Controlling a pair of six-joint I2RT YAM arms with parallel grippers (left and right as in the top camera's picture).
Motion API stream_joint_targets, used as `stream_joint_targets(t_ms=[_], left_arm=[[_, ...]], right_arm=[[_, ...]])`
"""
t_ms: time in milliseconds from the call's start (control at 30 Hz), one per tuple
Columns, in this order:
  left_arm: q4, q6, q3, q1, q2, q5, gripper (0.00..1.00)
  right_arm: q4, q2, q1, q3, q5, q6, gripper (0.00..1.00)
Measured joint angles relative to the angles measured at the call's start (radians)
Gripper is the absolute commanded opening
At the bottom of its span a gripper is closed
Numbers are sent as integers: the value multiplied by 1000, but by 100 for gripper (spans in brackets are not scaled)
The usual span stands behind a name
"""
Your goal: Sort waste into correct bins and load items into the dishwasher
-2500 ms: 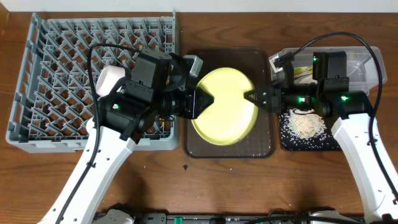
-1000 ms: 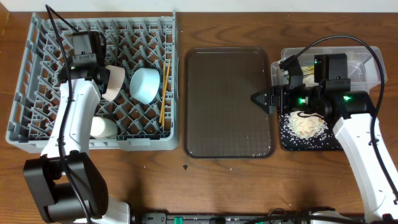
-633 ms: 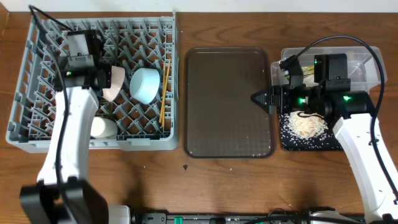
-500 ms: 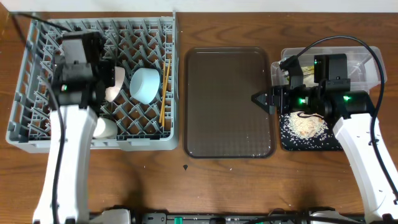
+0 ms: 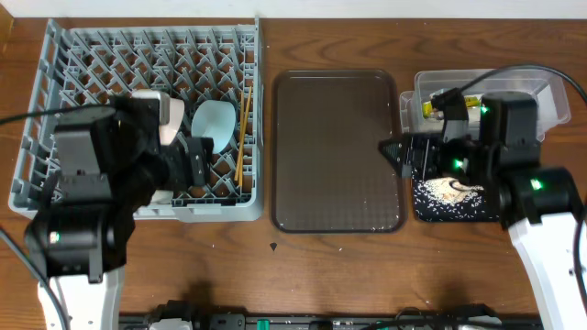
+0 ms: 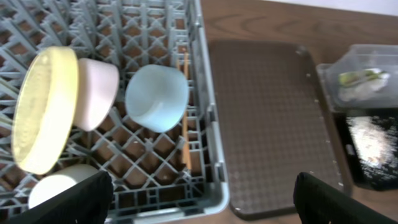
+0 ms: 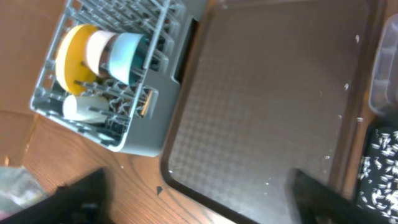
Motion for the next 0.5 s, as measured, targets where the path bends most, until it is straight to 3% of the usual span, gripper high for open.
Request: stream_joint_targets(t_ms=[500], left_arm=[[-3, -15, 0, 0, -3, 43, 94]], right_arm=[[-134, -35, 16, -1, 16, 19, 99]])
